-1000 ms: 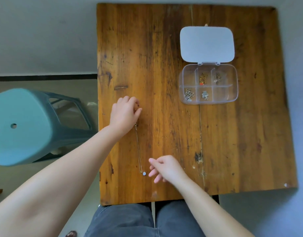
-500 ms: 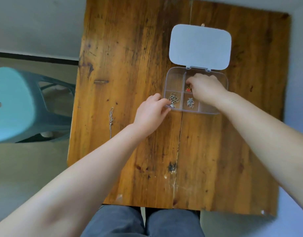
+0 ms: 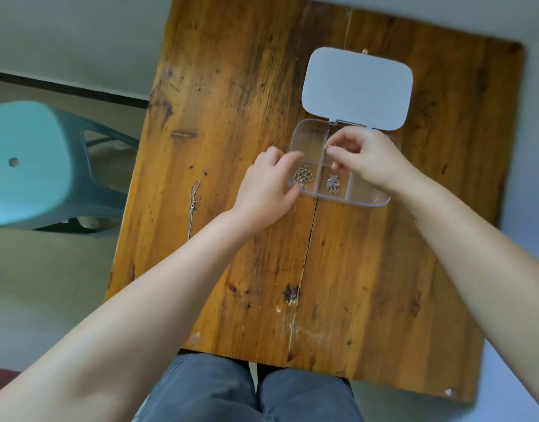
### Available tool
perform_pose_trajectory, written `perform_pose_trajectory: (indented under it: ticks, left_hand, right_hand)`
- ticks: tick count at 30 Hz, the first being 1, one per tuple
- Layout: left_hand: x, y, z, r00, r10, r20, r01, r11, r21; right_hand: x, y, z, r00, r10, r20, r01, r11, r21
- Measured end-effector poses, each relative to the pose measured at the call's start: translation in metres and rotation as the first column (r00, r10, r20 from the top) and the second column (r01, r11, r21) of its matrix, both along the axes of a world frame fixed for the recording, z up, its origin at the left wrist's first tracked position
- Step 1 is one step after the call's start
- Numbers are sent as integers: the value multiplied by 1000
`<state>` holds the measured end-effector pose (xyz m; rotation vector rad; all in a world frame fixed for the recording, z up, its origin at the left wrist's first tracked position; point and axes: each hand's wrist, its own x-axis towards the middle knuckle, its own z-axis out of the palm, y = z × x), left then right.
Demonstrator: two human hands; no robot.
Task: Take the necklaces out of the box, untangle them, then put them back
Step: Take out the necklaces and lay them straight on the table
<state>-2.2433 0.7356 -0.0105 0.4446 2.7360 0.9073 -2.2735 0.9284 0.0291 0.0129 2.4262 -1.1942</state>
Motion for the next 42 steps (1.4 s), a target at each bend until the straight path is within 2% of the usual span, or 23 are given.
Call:
perform_pose_trajectory:
  ticks: [1, 3, 6, 8, 11, 14, 16, 19, 21, 23, 26, 29, 35, 38, 40, 42]
  left_hand:
    - [-3, 4, 8, 998, 17, 53, -23, 994, 104]
    - [-9, 11, 26, 975, -37, 218, -34, 949, 315]
    - [-15, 8, 46, 941, -148, 304, 14, 916, 401]
    - [-17, -10, 52, 933, -136, 334, -7, 920, 392]
    - [-22, -54, 51, 904, -119, 410, -29, 941, 336]
    - [-31, -98, 47, 832, -129, 539, -25, 963, 269]
    - [-38, -116, 40, 786, -123, 605, -47, 965, 257]
    - [-45, -125, 26, 753, -107, 649, -76, 966, 248]
    - [-47, -121, 15, 778, -116, 618, 3, 984, 181]
    - [-45, -112, 3, 832, -165, 530, 160, 986, 56]
    - [-37, -101, -14, 901, -329, 284, 378, 915, -141]
    - [-30, -99, -28, 873, -482, 81, 486, 840, -240]
    - [-27, -95, -36, 854, -520, -14, 491, 814, -311]
    - [-26, -81, -27, 891, -449, -60, 422, 871, -251]
    - [-20, -63, -18, 902, -423, -92, 402, 897, -183]
    - [-12, -41, -13, 905, -414, -96, 396, 904, -162]
  right_hand:
    - [5, -2, 13, 997, -33, 70, 46, 980, -192]
    - [17, -8, 37, 979, -44, 201, 140, 858, -494]
    - [38, -18, 59, 947, -54, 316, 276, 638, -719]
    - [54, -28, 63, 922, -117, 370, 374, 528, -763]
    - [85, -51, 50, 847, -260, 463, 530, 454, -716]
    - [124, -80, 24, 753, -325, 572, 658, 366, -658]
    - [151, -101, 5, 692, -358, 627, 721, 386, -575]
    - [186, -138, -21, 656, -401, 640, 716, 600, -357]
    - [201, -163, -36, 638, -427, 641, 689, 688, -227]
    - [208, -183, -48, 602, -476, 641, 698, 704, -132]
    - [215, -201, -61, 594, -538, 598, 690, 723, -35]
    - [220, -208, -66, 668, -557, 493, 621, 783, 44]
    - [222, -200, -59, 807, -447, 386, 420, 894, 157]
    - [194, -156, -43, 830, -480, 283, 480, 874, 74]
    - [161, -110, -32, 822, -555, 127, 554, 831, 44]
    - [119, -58, -24, 810, -586, -41, 587, 806, 79]
